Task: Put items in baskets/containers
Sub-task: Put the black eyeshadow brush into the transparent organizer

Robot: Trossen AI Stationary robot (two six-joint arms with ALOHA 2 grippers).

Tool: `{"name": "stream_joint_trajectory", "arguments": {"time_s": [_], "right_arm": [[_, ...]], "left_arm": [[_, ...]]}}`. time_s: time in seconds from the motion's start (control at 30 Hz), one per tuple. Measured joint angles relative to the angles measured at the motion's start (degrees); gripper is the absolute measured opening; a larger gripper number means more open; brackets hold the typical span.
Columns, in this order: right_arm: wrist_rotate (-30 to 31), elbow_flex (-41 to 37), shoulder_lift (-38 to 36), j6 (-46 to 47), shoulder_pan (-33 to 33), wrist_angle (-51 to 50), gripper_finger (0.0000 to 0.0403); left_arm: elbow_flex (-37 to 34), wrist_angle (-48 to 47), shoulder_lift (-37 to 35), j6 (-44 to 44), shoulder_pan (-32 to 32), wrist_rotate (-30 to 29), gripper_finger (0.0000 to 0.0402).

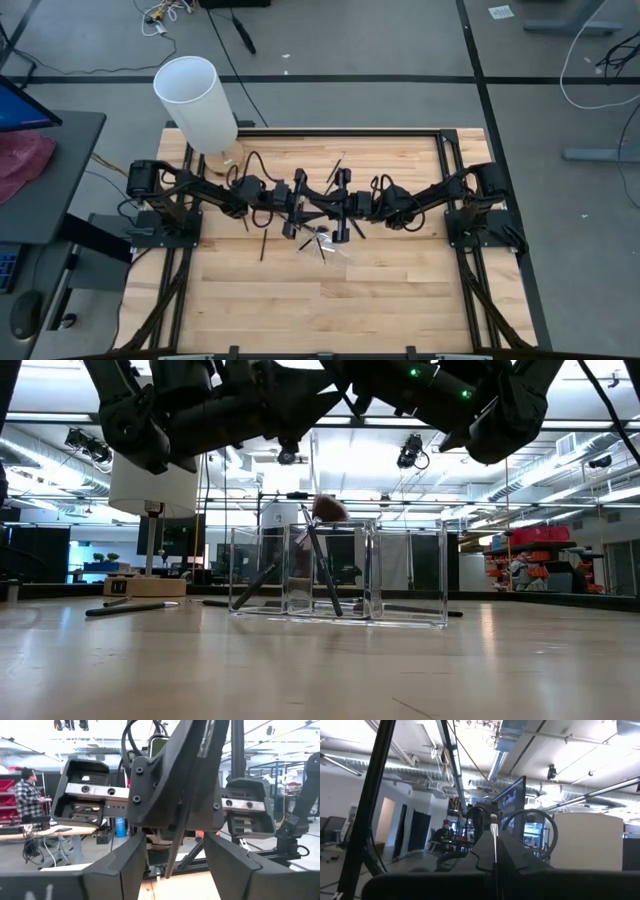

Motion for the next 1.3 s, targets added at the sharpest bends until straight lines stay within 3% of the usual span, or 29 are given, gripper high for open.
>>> {"name": "stream_joint_trajectory", "arguments": {"time_s": [0.23, 0.8, 1.03, 1.3], "right_arm": [[-0.01, 0.00, 0.00, -1.99, 0.25, -1.00, 0.0007], [1.52, 0.13, -0.39, -1.45, 1.33, -5.89, 0.0007], [7.25, -0.77, -0.26, 3.46, 2.53, -7.53, 0.0030], [10.53, -7.35, -4.97, 10.23, 2.95, -11.17, 0.0101]], "left_arm": [[0.04, 1.16, 0.00, 0.53, 0.00, -1.52, 0.0174], [-0.24, 4.24, 0.11, 1.37, -0.02, -1.05, 0.0015], [-0.24, 0.42, 0.07, 1.76, 0.05, 0.20, 0.0009], [0.06, -6.84, -0.16, 1.97, 0.09, -2.35, 0.0009]]}}
